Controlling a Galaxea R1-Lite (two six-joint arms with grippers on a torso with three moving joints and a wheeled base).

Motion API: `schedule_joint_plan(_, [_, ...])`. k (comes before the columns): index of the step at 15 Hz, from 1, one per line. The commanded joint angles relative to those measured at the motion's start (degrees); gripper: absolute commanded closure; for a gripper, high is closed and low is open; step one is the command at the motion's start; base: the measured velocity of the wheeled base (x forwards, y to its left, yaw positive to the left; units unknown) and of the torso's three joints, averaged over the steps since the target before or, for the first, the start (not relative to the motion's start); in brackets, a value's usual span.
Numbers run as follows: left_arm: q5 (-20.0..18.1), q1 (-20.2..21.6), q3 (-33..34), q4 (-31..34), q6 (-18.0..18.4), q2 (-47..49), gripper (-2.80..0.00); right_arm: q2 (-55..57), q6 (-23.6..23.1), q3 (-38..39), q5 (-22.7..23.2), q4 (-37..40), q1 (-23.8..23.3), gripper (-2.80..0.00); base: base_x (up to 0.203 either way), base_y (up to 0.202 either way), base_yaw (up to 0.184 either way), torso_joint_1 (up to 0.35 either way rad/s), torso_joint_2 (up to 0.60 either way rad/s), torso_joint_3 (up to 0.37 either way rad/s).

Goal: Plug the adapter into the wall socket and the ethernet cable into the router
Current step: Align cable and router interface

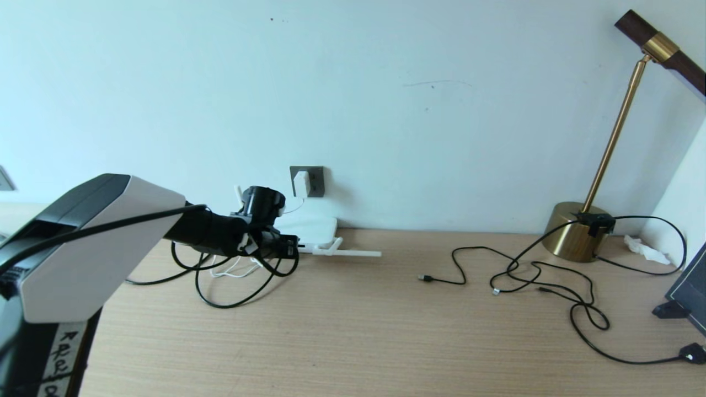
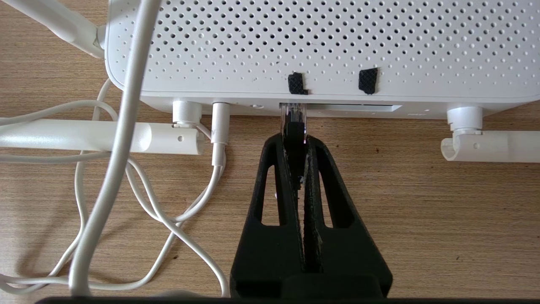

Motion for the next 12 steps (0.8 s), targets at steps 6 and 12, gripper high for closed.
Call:
schedule_joint_plan(6, [0.07,-0.01,-0.52,-0.04,-0.02,-0.02,0.0,0.07,-0.06,0.62,0.04,-0.03,0.0,-2.8,0.0,0.0,0.0,0.0,0.0,0.0])
schedule_joint_plan(12, [0.07,-0.01,-0.52,-0.04,-0.02,0.17,0.0,0.07,-0.06,0.62,0.04,-0.03,0.0,-2.8,0.0,0.0,0.0,0.0,0.0,0.0])
